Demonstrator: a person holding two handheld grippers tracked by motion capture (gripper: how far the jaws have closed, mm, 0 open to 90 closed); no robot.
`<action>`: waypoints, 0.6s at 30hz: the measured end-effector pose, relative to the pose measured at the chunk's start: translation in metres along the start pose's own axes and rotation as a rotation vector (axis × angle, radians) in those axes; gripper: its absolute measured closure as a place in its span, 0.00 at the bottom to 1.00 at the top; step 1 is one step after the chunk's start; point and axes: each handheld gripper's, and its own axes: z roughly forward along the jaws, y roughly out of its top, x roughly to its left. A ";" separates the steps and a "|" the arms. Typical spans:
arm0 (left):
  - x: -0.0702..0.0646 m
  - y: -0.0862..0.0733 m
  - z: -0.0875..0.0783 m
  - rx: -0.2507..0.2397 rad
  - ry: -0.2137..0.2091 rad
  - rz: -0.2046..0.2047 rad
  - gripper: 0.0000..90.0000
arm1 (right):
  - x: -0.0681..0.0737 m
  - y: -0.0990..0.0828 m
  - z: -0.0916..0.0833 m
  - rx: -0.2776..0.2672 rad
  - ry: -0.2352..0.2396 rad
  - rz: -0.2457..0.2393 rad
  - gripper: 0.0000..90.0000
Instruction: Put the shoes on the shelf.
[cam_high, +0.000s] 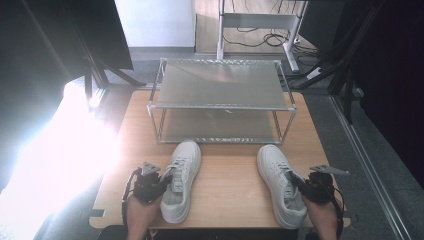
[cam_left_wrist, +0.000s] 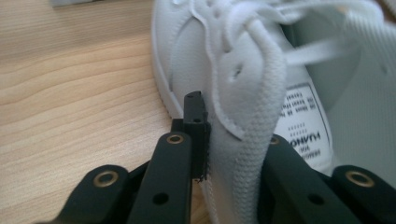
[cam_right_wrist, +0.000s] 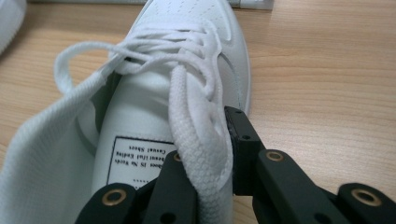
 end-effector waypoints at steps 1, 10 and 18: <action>0.003 -0.001 0.000 -0.011 -0.016 -0.019 0.91 | -0.001 0.000 0.000 -0.001 0.006 0.013 0.93; 0.016 -0.004 -0.002 -0.050 -0.089 -0.120 0.93 | -0.015 -0.001 0.002 -0.037 0.135 0.138 0.93; 0.019 -0.004 -0.004 -0.120 -0.212 -0.194 0.93 | -0.011 0.004 0.004 -0.080 0.251 0.208 0.93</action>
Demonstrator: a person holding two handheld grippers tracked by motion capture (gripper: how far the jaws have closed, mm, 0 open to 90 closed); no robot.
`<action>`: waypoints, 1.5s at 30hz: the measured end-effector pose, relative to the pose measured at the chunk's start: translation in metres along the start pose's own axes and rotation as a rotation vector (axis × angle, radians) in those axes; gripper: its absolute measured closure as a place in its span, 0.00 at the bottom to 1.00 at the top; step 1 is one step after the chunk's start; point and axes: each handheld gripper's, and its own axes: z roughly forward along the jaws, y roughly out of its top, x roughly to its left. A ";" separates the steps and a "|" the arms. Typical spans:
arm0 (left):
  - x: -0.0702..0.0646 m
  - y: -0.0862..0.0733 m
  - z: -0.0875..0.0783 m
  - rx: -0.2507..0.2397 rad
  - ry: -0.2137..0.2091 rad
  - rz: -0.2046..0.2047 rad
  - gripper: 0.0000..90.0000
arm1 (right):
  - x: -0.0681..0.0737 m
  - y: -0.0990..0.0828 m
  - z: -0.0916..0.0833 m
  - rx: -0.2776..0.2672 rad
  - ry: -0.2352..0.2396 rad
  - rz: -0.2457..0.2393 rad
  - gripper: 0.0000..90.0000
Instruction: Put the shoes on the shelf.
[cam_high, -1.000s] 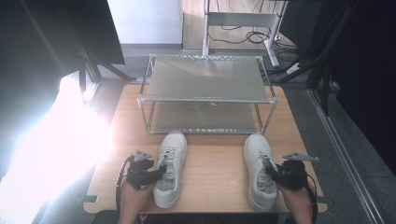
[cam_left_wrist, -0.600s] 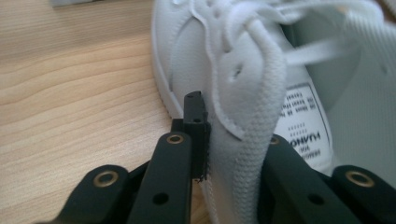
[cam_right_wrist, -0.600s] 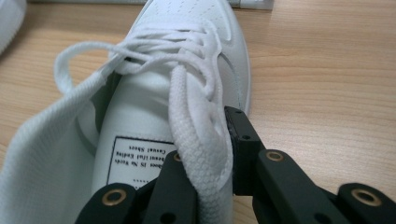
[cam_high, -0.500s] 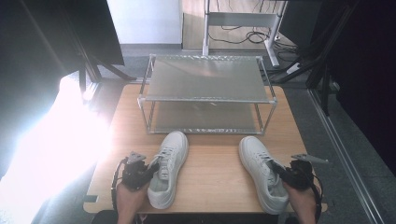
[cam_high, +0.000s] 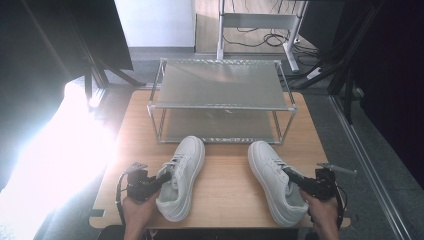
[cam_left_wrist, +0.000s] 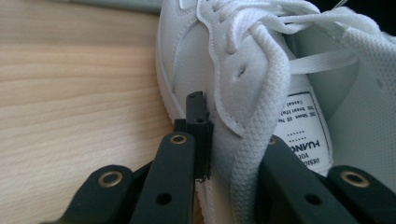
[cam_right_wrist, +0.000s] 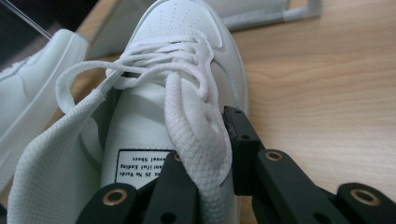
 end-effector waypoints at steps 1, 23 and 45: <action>-0.001 0.001 0.000 -0.007 -0.015 -0.007 0.93 | 0.001 0.001 0.000 -0.001 0.011 0.007 0.93; -0.029 0.017 0.001 -0.174 -0.190 -0.049 0.93 | 0.030 0.022 0.022 -0.113 0.273 0.160 0.92; -0.058 0.037 -0.008 -0.293 -0.213 -0.076 0.93 | 0.063 0.041 0.018 -0.219 0.370 0.257 0.92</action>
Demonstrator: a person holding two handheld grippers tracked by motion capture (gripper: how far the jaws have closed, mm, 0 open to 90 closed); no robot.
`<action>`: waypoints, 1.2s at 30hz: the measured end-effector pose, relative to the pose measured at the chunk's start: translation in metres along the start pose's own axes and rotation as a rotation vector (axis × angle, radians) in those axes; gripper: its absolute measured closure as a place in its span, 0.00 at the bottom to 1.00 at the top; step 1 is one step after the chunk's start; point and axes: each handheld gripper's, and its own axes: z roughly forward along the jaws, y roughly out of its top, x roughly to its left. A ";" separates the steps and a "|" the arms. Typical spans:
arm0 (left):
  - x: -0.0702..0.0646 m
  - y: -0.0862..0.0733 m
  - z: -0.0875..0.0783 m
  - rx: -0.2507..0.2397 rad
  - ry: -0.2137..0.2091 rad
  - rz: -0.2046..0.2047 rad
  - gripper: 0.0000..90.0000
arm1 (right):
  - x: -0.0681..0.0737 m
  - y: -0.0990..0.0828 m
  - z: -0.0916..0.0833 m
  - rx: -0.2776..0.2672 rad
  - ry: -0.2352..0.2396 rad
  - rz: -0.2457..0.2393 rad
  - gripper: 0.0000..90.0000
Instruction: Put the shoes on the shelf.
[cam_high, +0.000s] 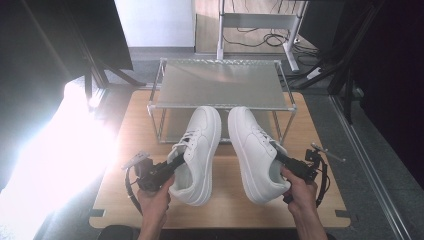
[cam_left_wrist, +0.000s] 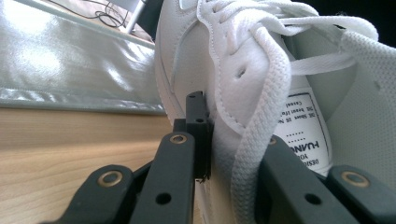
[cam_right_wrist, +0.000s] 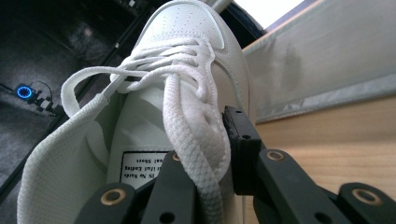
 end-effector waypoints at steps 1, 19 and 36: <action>0.000 0.001 0.001 0.000 -0.003 -0.004 0.93 | 0.002 0.001 0.001 -0.005 0.000 0.000 0.92; -0.006 0.042 0.020 -0.065 -0.068 -0.051 0.93 | 0.025 0.032 0.014 -0.066 0.007 0.013 0.92; -0.004 0.081 0.049 -0.077 -0.064 -0.084 0.93 | 0.039 0.074 0.037 -0.102 0.014 0.029 0.92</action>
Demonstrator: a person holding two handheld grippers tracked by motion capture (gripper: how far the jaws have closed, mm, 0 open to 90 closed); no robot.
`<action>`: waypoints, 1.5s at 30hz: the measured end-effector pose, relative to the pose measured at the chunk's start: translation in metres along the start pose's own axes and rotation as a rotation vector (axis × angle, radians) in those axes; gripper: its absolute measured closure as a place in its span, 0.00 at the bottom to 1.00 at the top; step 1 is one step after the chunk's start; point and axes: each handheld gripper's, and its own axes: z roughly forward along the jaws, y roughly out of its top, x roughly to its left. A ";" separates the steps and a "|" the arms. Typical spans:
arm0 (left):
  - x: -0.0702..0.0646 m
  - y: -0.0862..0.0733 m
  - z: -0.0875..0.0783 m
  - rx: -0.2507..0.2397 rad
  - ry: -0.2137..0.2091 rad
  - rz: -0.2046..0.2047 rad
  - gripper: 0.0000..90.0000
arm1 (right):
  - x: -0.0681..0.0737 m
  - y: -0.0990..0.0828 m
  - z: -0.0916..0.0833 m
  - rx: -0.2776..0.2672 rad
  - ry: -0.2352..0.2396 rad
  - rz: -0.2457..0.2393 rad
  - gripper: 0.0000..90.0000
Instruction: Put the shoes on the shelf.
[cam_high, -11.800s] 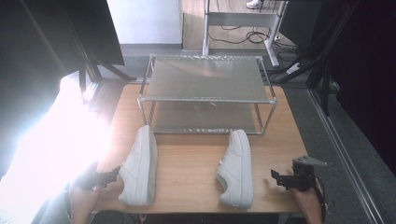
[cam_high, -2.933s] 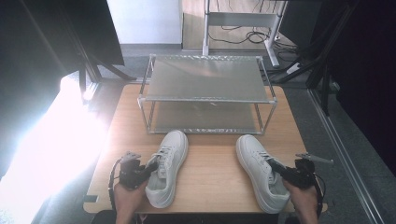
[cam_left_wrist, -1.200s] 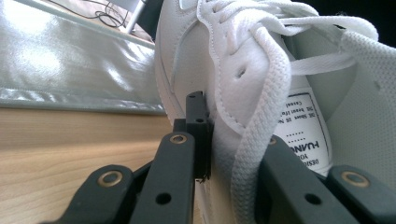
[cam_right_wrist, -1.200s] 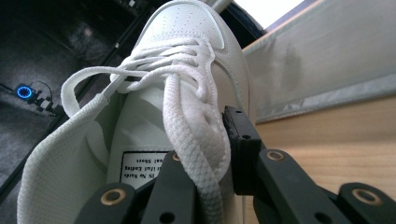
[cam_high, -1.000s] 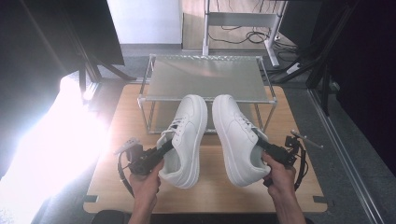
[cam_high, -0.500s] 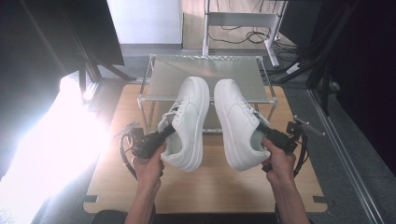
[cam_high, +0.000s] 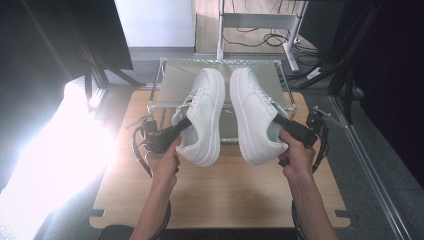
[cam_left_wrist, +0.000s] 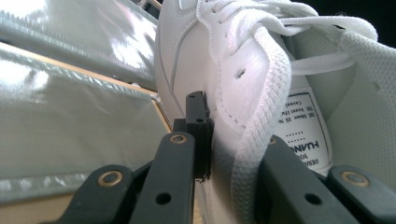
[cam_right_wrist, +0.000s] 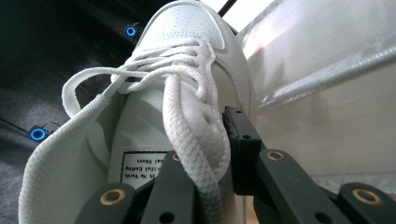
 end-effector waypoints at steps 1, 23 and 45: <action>0.000 0.003 0.002 0.000 0.002 0.000 0.93 | 0.000 0.001 0.002 -0.001 -0.001 -0.001 0.92; 0.017 0.051 0.034 -0.013 0.076 -0.043 0.93 | 0.003 0.041 0.051 -0.032 -0.061 0.056 0.92; 0.031 0.091 0.078 0.018 0.172 -0.052 0.93 | -0.013 0.075 0.090 -0.054 -0.146 0.090 0.92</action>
